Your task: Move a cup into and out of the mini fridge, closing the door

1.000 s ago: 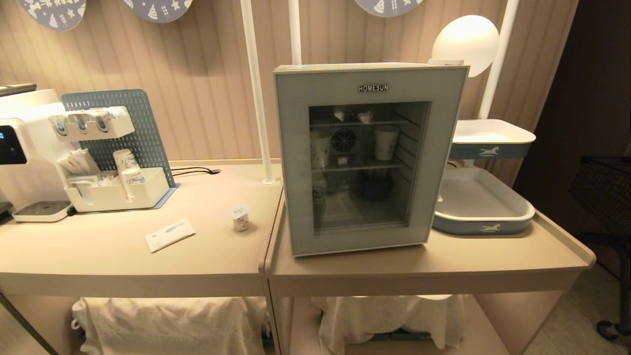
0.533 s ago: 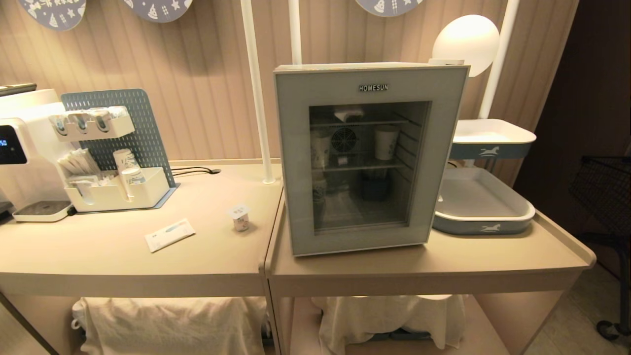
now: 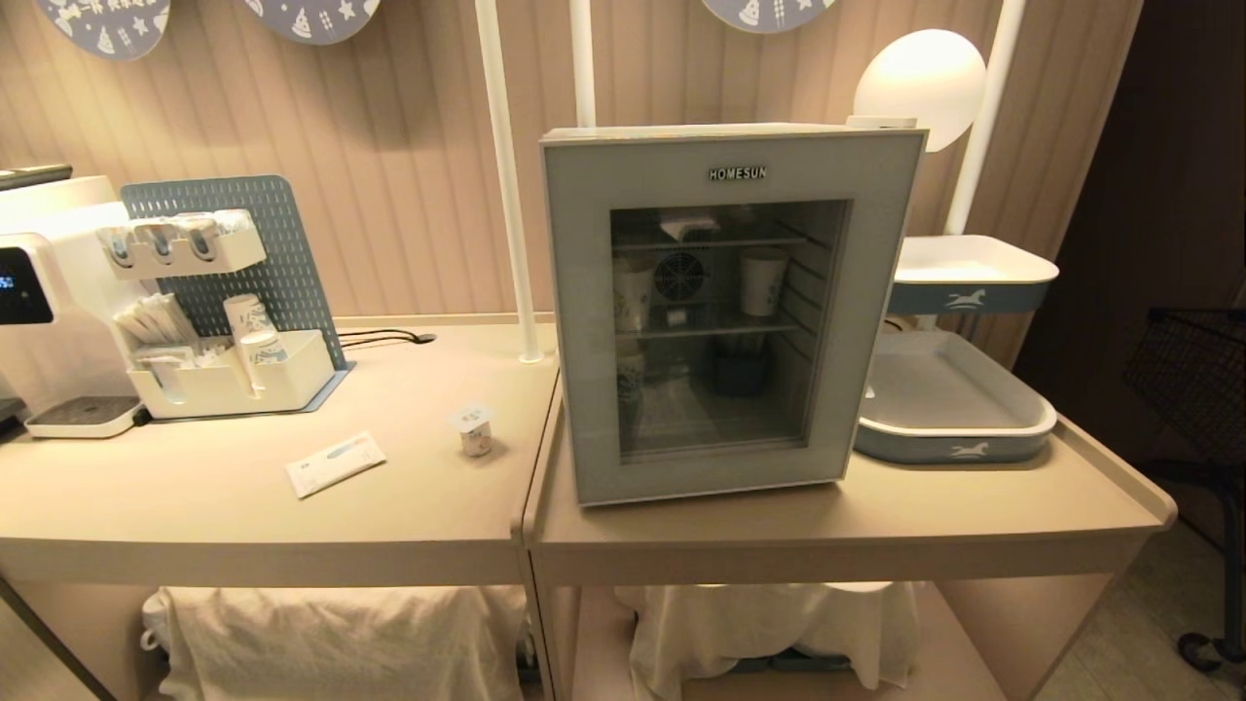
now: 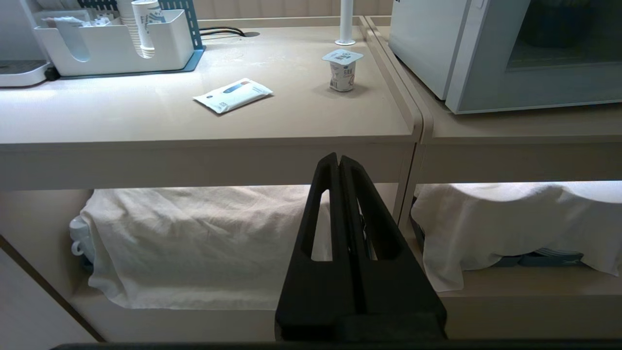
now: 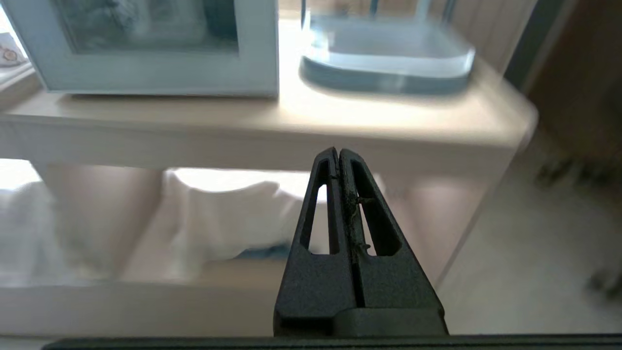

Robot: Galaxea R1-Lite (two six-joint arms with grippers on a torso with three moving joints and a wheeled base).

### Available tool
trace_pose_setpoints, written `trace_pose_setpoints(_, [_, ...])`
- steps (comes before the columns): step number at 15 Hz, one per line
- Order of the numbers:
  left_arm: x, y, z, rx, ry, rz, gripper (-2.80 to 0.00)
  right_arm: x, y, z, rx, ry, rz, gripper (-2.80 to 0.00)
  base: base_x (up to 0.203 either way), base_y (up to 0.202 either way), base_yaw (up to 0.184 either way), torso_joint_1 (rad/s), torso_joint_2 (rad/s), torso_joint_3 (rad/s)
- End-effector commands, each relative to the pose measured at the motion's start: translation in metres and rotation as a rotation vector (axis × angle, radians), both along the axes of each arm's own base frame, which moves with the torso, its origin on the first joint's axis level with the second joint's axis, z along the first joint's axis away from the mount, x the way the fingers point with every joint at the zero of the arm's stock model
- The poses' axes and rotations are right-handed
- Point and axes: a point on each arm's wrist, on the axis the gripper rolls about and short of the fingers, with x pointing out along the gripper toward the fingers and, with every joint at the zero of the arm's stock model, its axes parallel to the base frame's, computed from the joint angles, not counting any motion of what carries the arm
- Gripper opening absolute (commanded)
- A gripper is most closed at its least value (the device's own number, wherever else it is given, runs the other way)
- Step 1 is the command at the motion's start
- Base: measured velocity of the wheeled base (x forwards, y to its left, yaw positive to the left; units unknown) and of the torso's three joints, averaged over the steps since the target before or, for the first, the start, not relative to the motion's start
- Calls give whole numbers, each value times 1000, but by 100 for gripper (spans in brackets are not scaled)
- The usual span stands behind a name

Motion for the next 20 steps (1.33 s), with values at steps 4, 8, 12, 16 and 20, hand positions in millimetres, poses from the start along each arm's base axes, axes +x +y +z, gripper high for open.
trace_pose_setpoints(4, [0,0,0,1,1,0,-280,0,0,1,9,0,-1,-280,0,0,0,0,0,0])
trace_pose_setpoints(8, [0,0,0,1,0,0,-280,0,0,1,12,-5,-1,-280,0,0,0,0,0,0])
trace_pose_setpoints(12, [0,0,0,1,0,0,-280,0,0,1,22,-4,-5,-280,0,0,0,0,0,0])
trace_pose_setpoints(16, [0,0,0,1,0,0,-280,0,0,1,27,-4,-4,-280,0,0,0,0,0,0])
trace_pose_setpoints(20, [0,0,0,1,0,0,-280,0,0,1,35,-3,-7,-280,0,0,0,0,0,0])
